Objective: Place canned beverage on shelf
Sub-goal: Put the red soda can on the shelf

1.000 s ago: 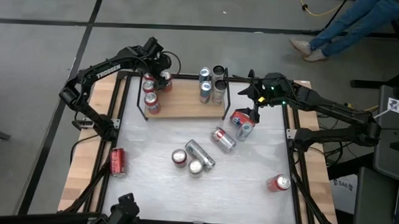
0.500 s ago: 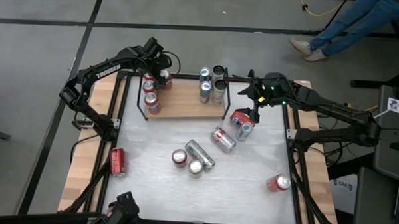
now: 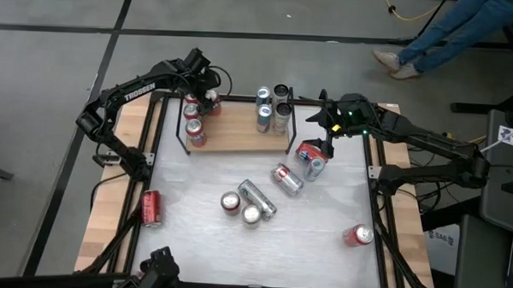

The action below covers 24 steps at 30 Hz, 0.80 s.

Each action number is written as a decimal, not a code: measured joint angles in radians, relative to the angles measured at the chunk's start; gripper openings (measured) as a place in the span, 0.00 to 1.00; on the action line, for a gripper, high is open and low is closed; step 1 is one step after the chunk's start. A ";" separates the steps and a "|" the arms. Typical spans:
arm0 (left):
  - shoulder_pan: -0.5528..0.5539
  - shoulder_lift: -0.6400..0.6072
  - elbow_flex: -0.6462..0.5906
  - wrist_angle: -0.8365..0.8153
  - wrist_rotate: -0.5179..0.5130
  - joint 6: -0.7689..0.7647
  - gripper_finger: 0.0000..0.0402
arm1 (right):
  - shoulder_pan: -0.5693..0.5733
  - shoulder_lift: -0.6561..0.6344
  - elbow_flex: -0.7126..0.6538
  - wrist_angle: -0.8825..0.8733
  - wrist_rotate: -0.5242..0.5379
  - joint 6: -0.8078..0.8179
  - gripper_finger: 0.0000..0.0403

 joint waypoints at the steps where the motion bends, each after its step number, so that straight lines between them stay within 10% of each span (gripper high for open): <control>1: 0.000 0.000 0.000 0.000 0.000 0.000 0.80 | 0.000 0.000 0.000 0.000 0.000 0.000 0.88; 24: 0.000 0.002 -0.002 -0.002 -0.019 -0.024 0.91 | 0.000 0.000 0.000 0.000 0.000 0.000 0.88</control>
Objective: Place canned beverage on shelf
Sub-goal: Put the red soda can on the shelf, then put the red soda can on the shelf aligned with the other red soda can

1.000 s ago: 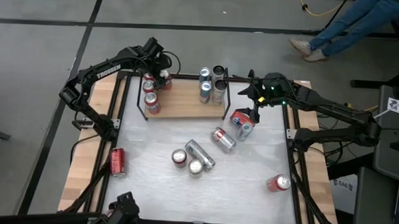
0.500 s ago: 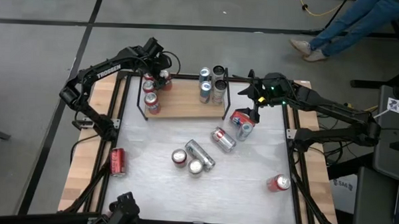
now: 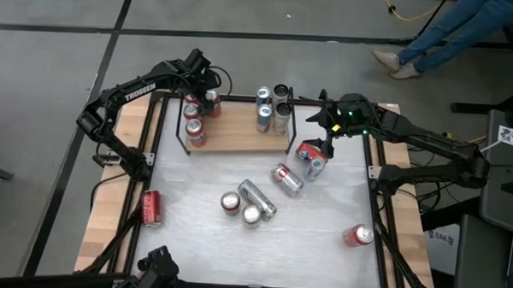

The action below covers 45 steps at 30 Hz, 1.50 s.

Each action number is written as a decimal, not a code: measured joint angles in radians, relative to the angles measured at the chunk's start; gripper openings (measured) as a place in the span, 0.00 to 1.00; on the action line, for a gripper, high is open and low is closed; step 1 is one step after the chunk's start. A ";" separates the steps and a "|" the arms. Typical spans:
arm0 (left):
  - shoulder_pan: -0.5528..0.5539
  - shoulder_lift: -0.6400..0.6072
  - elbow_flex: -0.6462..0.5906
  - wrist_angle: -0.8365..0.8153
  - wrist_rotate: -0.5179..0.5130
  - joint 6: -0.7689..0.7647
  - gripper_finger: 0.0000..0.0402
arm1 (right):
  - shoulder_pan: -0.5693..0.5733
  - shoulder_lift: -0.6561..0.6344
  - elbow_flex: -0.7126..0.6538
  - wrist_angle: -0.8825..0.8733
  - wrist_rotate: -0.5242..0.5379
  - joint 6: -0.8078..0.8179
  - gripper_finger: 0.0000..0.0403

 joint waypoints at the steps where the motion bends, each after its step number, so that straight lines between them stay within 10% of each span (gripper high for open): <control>1: 0.000 0.000 0.000 0.001 -0.004 -0.006 0.91 | 0.000 0.000 0.000 0.000 0.000 0.000 0.88; 45: -0.021 -0.004 0.193 0.020 0.052 -0.058 0.91 | 0.000 0.000 0.000 0.001 0.037 0.011 0.88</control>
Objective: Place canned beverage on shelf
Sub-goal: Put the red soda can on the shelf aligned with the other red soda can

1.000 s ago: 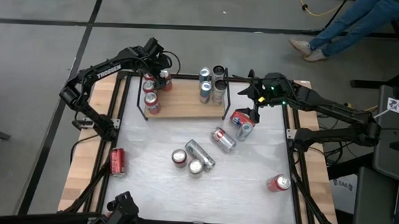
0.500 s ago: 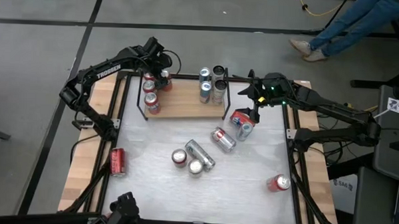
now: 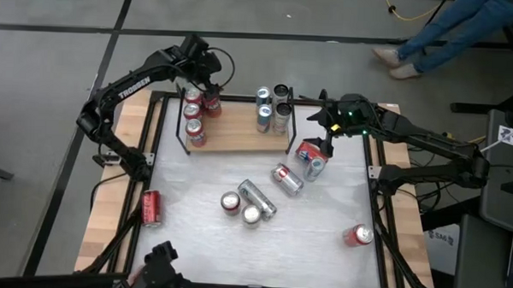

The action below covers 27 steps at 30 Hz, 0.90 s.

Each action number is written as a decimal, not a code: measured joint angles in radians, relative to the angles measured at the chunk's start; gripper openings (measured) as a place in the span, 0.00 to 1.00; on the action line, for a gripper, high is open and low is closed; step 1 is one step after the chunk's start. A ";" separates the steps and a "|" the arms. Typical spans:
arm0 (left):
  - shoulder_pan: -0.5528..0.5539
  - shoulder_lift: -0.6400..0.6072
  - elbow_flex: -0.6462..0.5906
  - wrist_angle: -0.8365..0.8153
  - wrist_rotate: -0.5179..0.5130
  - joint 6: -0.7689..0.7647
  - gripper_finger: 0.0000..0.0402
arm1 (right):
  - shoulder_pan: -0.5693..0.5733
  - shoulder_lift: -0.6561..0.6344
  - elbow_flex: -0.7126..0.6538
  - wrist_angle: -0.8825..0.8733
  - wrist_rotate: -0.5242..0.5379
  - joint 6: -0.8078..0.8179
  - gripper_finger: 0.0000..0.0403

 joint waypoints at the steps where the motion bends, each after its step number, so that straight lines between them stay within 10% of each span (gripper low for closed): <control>1: -0.008 0.000 0.010 0.000 0.001 0.000 0.91 | 0.000 0.000 0.000 0.001 0.025 0.011 0.88; 10: -0.113 0.000 0.042 0.002 0.001 -0.024 0.91 | 0.000 0.000 0.000 -0.023 0.333 0.187 0.88; 27: -0.277 0.000 0.042 0.001 -0.006 -0.027 0.91 | -0.134 0.037 0.002 -0.371 0.192 0.406 0.88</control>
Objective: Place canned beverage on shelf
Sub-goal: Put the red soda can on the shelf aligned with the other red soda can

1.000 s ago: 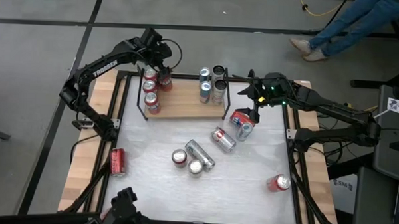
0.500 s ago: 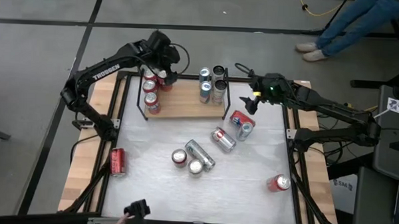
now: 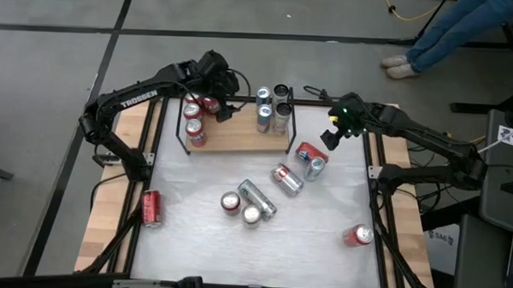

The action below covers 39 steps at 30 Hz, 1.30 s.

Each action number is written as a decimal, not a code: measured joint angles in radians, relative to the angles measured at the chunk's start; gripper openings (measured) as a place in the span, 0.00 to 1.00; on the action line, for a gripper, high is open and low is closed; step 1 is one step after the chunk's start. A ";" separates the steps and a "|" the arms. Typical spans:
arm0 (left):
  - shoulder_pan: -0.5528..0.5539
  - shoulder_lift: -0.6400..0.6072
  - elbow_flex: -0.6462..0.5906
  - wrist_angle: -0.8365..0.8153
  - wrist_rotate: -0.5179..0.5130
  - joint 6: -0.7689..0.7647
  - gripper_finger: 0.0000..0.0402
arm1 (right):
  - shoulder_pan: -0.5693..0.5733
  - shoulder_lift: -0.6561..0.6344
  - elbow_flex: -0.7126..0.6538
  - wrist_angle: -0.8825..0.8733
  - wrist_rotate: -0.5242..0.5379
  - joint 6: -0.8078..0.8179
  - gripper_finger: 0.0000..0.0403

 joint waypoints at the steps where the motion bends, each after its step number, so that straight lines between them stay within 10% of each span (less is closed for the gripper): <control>1: -0.007 0.000 0.000 0.000 0.000 0.000 0.91 | -0.014 0.013 0.000 -0.007 -0.030 -0.001 0.88; 18: -0.056 0.000 0.000 0.000 -0.002 0.000 0.91 | -0.049 0.271 0.000 0.007 -0.165 -0.090 0.88; 39: -0.056 0.001 -0.001 0.000 -0.002 0.000 0.91 | -0.049 0.291 -0.150 0.127 -0.321 -0.164 0.88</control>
